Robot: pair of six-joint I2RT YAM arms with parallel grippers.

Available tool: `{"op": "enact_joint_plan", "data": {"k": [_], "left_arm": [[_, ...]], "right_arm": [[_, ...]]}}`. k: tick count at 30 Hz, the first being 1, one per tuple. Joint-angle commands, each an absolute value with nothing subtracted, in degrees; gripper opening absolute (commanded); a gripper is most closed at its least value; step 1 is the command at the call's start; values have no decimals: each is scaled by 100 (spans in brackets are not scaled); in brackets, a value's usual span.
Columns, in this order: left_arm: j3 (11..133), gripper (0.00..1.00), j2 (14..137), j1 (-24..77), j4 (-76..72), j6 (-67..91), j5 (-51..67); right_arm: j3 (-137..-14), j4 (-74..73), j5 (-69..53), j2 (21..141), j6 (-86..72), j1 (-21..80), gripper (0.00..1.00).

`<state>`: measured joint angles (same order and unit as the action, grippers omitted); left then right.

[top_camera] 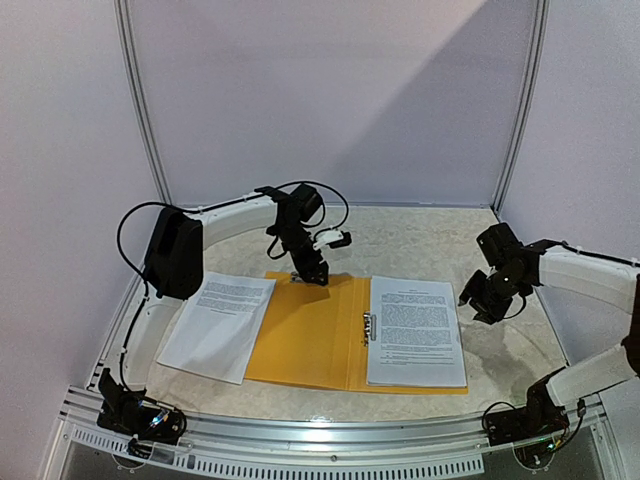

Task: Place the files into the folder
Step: Move the folder with some files to the center of the board.

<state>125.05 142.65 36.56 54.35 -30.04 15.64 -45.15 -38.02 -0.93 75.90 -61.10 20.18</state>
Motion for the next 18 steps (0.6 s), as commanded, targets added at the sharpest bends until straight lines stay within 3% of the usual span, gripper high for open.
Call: {"op": "enact_joint_plan", "data": {"k": [1, 7, 13, 18], "left_arm": [[12504, 76, 14445, 3619, 5426, -3408, 1355], [12694, 73, 14717, 3621, 5450, -3630, 1357], [12838, 56, 14997, 3604, 5603, -3525, 1322], [12128, 49, 14557, 3528, 5435, -3488, 1377]], "right_arm": [[-4884, -3631, -401, 8262, -5117, 1938, 50], [-5078, -3469, -450, 8757, -4849, 1812, 49], [-5098, -3205, -535, 8942, -4710, 1752, 48], [-5229, -3183, -492, 9177, -4497, 1637, 48]]}}
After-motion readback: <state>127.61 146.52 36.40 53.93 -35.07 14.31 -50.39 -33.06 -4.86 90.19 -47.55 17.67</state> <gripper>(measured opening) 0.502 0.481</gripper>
